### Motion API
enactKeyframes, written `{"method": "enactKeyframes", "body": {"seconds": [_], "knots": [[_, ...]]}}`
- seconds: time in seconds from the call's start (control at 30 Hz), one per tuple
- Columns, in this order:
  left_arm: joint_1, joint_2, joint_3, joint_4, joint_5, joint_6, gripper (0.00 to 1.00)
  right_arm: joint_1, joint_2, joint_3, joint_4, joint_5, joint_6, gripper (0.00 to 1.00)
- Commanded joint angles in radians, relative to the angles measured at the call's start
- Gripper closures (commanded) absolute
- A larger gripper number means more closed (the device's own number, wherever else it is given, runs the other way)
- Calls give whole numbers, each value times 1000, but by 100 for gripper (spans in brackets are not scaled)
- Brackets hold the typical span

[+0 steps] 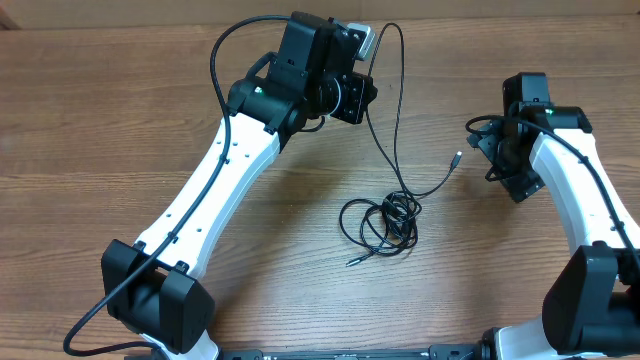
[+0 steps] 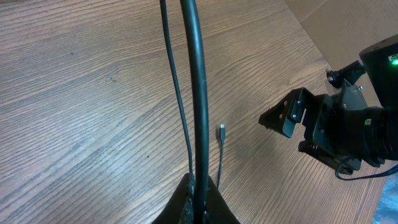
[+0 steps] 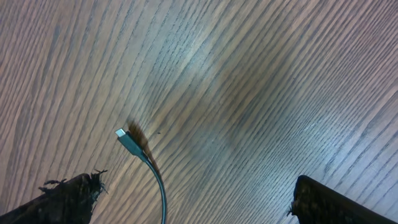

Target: Untangle cables

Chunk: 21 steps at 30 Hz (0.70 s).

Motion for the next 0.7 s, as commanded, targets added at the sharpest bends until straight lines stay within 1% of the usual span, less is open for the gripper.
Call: {"method": "enactKeyframes", "body": {"seconds": [0.0, 0.3, 0.4, 0.43, 0.5, 0.57, 0.63, 0.67], "knots": [[5, 5, 0, 0, 10, 16, 96, 0, 4, -2, 2, 18, -7, 0], [5, 5, 0, 0, 39, 16, 96, 0, 4, -2, 3, 18, -7, 0], [5, 5, 0, 1, 90, 19, 96, 0, 4, -2, 3, 18, -7, 0], [5, 5, 0, 8, 146, 37, 96, 0, 4, -2, 3, 18, -7, 0], [5, 5, 7, 39, 308, 103, 96, 0, 4, -2, 3, 18, -7, 0], [5, 4, 26, 84, 445, 118, 96, 0, 4, -2, 2, 18, -7, 0], [5, 2, 62, 111, 512, 110, 96, 0, 4, -2, 15, 6, 14, 0], [5, -2, 86, 114, 517, 96, 95, 0, 4, -2, 45, -10, 15, 0]]}}
